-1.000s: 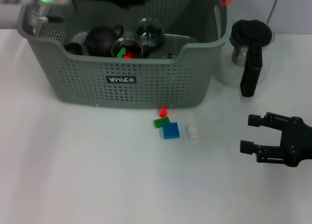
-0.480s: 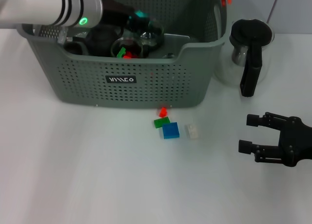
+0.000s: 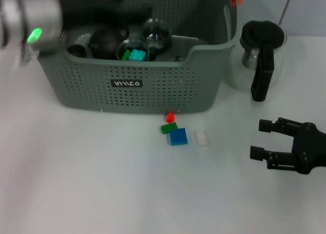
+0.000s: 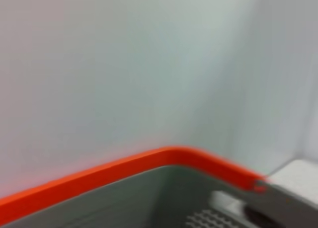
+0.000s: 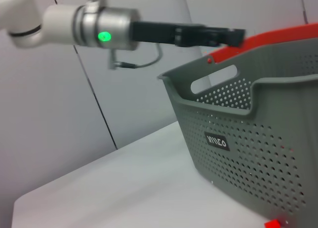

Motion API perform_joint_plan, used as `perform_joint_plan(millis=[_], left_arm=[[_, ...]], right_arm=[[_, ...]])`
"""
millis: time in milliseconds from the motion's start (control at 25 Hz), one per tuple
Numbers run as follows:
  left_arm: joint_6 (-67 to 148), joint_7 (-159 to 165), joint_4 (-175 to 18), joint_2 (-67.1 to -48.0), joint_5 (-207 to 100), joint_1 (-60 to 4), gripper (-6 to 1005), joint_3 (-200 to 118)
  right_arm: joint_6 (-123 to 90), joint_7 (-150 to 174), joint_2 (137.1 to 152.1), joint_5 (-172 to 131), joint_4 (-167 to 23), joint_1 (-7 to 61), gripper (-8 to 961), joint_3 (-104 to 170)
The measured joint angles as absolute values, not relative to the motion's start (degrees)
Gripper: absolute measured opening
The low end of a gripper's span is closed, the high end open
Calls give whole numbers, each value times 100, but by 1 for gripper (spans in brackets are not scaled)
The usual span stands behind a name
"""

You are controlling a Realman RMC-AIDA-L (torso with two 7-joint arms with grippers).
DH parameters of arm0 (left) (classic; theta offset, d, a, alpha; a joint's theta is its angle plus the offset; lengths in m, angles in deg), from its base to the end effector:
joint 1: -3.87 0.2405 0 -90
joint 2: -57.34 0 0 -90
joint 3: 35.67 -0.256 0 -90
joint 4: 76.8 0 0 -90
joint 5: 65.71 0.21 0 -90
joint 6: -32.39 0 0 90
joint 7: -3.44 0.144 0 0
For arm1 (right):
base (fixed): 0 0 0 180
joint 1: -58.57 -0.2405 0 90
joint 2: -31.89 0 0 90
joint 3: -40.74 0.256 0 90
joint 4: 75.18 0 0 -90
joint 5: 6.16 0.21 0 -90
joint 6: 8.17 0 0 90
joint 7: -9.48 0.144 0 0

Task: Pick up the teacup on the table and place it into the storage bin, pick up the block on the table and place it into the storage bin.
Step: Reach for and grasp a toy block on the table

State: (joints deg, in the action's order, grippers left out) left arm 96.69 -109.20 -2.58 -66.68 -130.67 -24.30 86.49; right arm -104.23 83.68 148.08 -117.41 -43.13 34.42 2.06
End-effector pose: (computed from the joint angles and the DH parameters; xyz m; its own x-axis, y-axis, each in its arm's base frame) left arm -0.1673 0.3980 0.0528 0.8084 0.2690 0.5236 0.5398 -0.6934 -0.4772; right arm 0.2946 0.2869 0.0092 0.7293 -0.3767 -0.5712 -0.5000 -0.8633 -0.0689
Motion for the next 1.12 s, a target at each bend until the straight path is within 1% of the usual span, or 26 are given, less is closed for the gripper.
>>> perform_joint_plan(millis=[40,80,120,320,480,600,880,1120], left_arm=[[9928,-10609,-210,-6671,-13324,-2232,657,8728],[10411,-9922,-282,-6676,-13656,-1899,819,8897],[10411,-9922,-282,-6676,-13656,-1899,820,8897],[11239,-8306,-943,-6667,-13770,-1402,823,9058],[11617,-7349,-1644,-6667,-13611,-1325,824,8998],[11544,-7187,-2107,-6673,-13219,-1563,823,8911],[10921,-7113,-3230,-6693,-12713,-2433,822,8721],[10245,-7095,-3669,-6710,-12735,-2797,821,8253]], right_arm=[[-10423,8367,14811,-11750,-4314,3442,911,207],[-10422,8367,14810,-11756,-4314,3447,911,208],[-10422,8367,14810,-11756,-4314,3447,911,208],[-10423,8366,14809,-11759,-4308,3491,911,207],[-10433,8366,14802,-11765,-4310,3516,911,207],[-10468,8370,14795,-11768,-4289,3524,911,211],[-10477,8376,14797,-11750,-4266,3503,911,216],[-10476,8384,14806,-11746,-4265,3464,911,216]])
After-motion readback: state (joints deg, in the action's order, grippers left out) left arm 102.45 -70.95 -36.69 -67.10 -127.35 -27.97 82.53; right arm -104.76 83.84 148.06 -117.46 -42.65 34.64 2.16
